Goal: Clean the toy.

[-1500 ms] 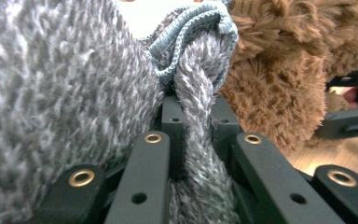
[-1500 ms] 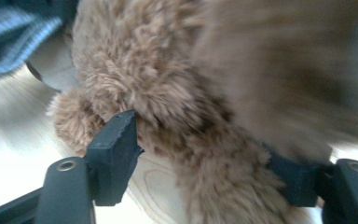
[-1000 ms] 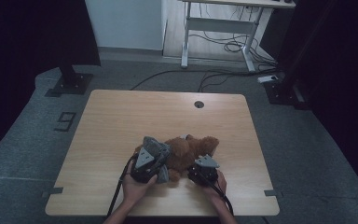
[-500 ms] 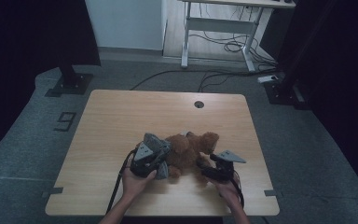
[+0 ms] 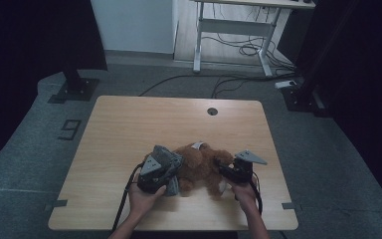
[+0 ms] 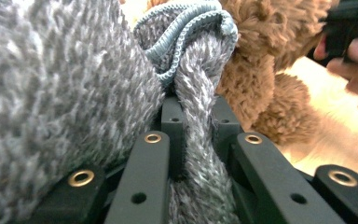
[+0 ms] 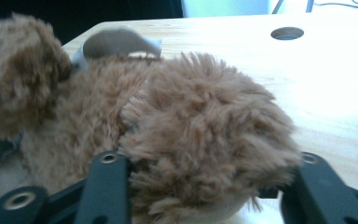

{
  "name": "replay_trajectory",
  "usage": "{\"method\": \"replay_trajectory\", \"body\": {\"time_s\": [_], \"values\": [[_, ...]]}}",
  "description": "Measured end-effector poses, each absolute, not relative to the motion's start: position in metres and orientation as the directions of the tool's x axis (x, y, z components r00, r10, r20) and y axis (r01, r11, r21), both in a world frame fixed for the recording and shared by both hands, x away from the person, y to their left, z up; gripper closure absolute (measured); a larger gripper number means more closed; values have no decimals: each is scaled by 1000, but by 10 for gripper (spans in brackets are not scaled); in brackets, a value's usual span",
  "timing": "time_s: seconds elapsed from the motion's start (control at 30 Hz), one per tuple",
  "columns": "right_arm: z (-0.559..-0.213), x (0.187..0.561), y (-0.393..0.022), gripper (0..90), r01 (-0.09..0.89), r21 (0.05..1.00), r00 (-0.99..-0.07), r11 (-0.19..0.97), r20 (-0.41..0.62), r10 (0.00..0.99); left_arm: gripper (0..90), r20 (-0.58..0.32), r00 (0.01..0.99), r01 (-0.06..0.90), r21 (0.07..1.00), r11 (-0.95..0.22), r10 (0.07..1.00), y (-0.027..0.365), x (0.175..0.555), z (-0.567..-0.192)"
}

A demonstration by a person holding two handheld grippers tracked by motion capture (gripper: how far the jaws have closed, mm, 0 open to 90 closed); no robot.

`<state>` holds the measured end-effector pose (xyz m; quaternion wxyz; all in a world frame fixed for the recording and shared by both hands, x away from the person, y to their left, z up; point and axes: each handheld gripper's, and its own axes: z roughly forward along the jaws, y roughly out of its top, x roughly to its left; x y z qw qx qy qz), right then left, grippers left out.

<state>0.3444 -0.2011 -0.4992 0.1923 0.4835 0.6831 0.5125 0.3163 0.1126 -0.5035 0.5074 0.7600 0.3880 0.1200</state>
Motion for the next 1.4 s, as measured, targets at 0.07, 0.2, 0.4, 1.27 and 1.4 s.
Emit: {"method": "replay_trajectory", "body": {"time_s": [0.07, 0.2, 0.4, 1.27, 1.4], "values": [[-507, 337, -203, 553, 449, 894, -461, 4, 228, 858, 793, -223, 668, 473, 864, -173, 710, 113, 315, -502], [-515, 327, -206, 565, 428, 904, -474, 18, 207, 856, 789, -246, 664, 485, 860, -157, 706, 113, 311, -490], [-519, 319, -207, 572, 378, 923, -503, 76, 136, 853, 780, -251, 660, 462, 879, -120, 708, 120, 311, -454], [-527, 318, -210, 572, 355, 930, -517, 96, 109, 849, 789, -147, 773, 496, 745, -445, 617, -25, 361, -454], [-528, 318, -212, 573, 353, 931, -522, 90, 117, 845, 799, -135, 749, 494, 766, -411, 649, -6, 357, -454]]}}
